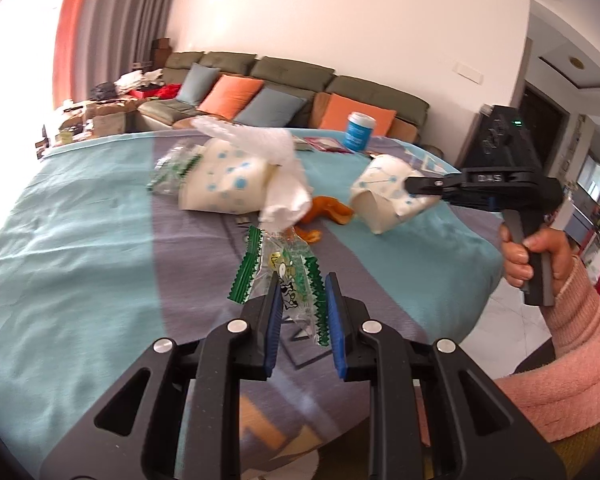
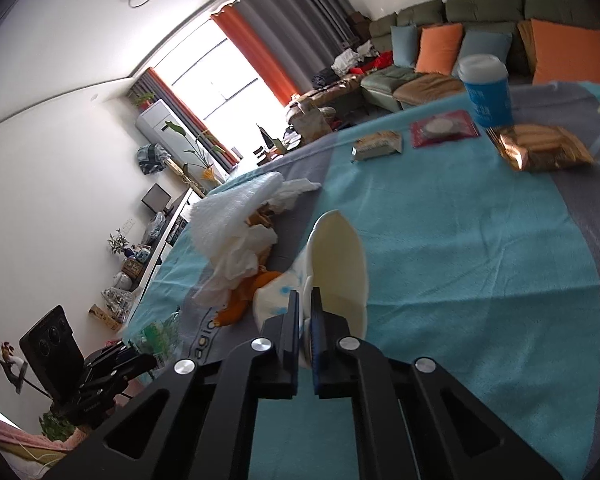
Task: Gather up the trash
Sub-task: 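Grasp the green-edged snack packet with the left tool while the right tool grasps the white paper cup, then carry packet and cup over the teal bin and open both tools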
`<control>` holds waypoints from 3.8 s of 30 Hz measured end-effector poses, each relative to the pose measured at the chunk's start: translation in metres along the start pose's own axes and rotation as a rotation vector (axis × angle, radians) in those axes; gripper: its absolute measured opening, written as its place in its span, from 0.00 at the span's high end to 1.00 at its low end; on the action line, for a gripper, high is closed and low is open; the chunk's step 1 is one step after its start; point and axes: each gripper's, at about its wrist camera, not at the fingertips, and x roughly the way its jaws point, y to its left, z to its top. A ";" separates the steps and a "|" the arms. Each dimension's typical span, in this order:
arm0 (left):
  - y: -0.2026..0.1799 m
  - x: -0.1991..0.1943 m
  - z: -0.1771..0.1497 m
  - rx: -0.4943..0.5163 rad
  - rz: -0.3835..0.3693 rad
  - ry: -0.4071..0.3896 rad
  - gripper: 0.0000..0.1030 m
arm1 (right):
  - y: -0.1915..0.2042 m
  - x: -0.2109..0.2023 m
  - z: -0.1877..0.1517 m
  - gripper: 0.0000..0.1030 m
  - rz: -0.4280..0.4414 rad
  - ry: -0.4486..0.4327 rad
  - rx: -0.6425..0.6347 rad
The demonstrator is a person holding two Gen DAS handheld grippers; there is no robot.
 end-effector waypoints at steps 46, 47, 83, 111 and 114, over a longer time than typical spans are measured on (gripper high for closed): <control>0.143 -0.134 -0.010 -0.266 0.518 -0.146 0.80 | 0.228 0.155 0.012 0.98 0.456 0.194 -0.327; 0.145 -0.137 -0.011 -0.268 0.524 -0.146 0.80 | 0.231 0.158 0.011 0.98 0.461 0.202 -0.330; 0.226 -0.203 -0.033 -0.400 0.718 -0.148 0.79 | 0.320 0.240 0.003 0.98 0.513 0.321 -0.405; 0.308 -0.161 -0.054 -0.516 0.762 -0.036 0.79 | 0.367 0.325 -0.024 0.98 0.412 0.451 -0.475; 0.317 -0.155 -0.056 -0.523 0.773 -0.020 0.79 | 0.368 0.332 -0.029 0.98 0.394 0.465 -0.481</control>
